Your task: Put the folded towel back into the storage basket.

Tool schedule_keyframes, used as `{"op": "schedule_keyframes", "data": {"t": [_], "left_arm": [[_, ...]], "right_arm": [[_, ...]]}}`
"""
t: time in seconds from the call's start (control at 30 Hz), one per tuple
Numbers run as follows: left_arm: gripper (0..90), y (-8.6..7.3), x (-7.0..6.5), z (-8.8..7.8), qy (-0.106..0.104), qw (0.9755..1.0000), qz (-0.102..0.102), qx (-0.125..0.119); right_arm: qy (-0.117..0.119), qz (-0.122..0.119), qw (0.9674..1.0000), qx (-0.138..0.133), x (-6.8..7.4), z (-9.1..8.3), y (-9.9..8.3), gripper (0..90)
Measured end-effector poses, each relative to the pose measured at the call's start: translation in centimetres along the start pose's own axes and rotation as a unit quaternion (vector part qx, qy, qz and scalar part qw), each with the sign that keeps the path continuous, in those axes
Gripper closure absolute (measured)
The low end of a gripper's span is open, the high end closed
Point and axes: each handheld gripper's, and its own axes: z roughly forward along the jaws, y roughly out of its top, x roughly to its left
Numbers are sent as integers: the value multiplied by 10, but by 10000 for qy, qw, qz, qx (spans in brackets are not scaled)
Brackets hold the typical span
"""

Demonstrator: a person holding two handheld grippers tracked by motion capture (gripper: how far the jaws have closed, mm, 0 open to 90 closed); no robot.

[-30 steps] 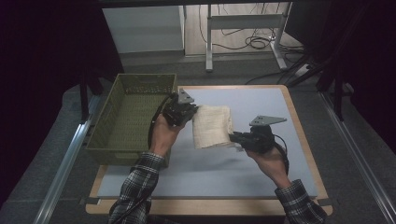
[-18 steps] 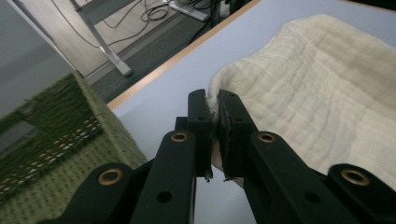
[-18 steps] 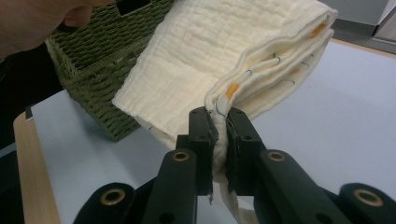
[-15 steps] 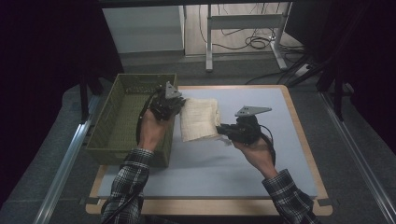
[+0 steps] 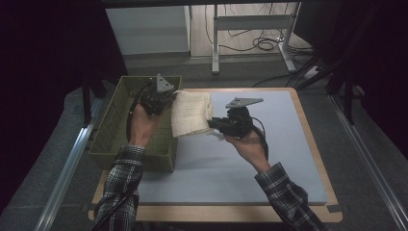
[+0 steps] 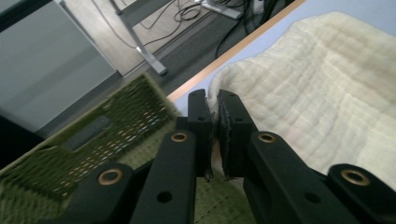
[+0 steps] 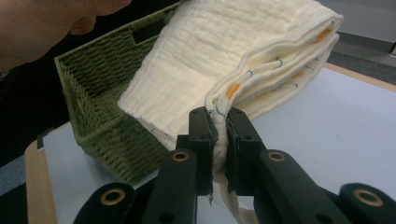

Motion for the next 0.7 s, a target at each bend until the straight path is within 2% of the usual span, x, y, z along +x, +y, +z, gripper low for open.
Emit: {"op": "schedule_keyframes", "data": {"t": [0.3, 0.7], "left_arm": [[844, -16, 29, -9, 247, 9996, -132, 106], [844, -39, 60, -15, 535, 9978, -264, 286]], "right_arm": [[85, -183, 9998, 50, 17, 36, 16, 818], [193, -339, 9991, 179, 43, 85, 30, 818]]}}
